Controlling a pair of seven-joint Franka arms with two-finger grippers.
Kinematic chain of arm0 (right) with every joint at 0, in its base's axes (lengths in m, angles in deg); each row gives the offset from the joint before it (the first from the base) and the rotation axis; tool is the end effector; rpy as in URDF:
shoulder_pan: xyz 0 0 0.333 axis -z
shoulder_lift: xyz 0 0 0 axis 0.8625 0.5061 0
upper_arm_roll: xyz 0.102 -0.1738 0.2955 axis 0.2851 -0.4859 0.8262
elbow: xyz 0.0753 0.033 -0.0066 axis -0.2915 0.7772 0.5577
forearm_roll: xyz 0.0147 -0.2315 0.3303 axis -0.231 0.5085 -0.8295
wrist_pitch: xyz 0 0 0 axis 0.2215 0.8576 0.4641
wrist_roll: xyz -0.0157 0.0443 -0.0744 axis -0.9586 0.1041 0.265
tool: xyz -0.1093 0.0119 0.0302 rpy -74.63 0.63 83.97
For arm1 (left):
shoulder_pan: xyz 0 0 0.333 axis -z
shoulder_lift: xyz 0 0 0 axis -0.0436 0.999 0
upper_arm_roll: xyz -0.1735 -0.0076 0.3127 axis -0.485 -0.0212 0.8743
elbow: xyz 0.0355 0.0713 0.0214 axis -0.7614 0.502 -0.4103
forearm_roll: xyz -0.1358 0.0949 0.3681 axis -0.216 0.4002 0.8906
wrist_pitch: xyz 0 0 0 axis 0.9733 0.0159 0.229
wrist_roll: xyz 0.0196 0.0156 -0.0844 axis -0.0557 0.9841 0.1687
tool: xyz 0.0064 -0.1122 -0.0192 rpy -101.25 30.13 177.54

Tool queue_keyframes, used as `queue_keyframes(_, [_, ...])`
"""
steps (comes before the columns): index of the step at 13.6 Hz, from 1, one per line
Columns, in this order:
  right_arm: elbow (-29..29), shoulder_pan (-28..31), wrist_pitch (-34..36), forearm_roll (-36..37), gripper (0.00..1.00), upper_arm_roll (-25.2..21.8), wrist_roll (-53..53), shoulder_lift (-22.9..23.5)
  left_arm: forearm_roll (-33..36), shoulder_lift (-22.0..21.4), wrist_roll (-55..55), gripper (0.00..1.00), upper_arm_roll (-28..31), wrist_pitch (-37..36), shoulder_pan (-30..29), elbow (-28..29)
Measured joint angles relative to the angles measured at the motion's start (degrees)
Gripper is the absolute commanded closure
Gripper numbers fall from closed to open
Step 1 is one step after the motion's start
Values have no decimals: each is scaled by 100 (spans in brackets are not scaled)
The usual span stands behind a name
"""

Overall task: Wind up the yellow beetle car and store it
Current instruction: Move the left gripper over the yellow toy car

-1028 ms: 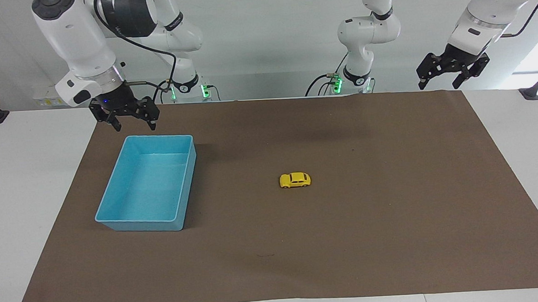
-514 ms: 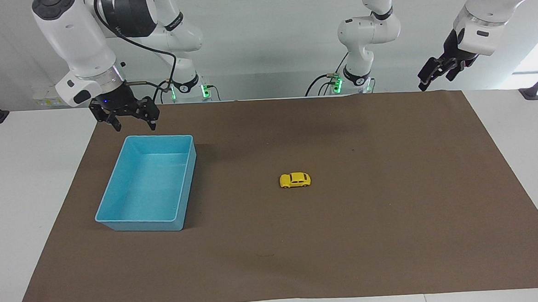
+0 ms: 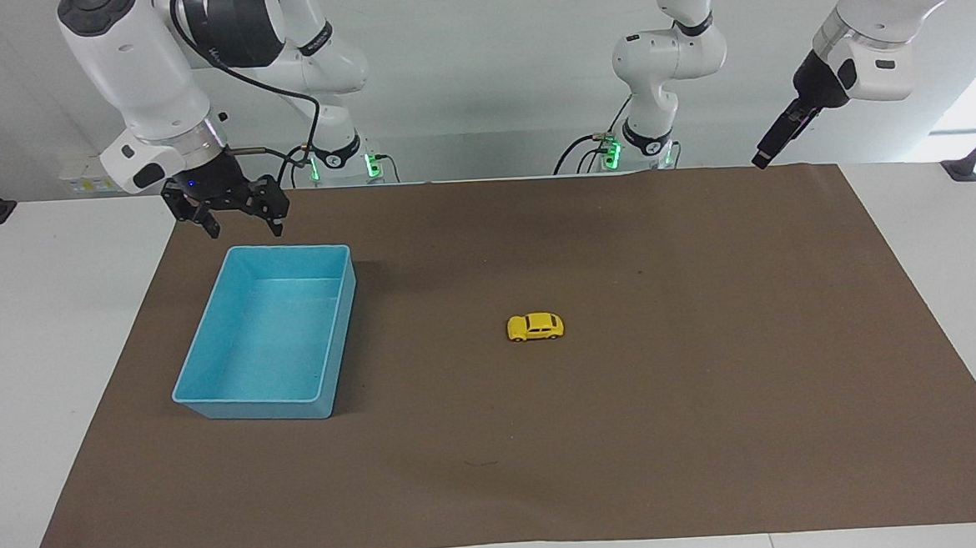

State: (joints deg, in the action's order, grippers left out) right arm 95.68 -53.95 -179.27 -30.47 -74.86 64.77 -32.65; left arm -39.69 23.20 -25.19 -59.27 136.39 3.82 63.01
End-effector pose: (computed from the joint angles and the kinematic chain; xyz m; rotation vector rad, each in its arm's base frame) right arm 0.5773 0.0122 0.6270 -3.1403 0.0782 0.0422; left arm 0.5086 -0.0391 0.6842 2.8694 1.1616 -0.2068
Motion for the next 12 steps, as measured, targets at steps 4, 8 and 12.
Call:
queue_keyframes(4, [0, 0, 0, 0, 0, 0, 0, 0, -86, -3, 1228, 0, -46, 28, 6, 104])
queue_keyframes(8, [0, 0, 0, 0, 0, 0, 0, 0, -90, 7, 2925, 0, -518, 767, 65, 603])
queue_keyframes(12, [0, 0, 0, 0, 0, 0, 0, 0, -90, 44, 4188, 0, -1100, 1733, 89, 1296])
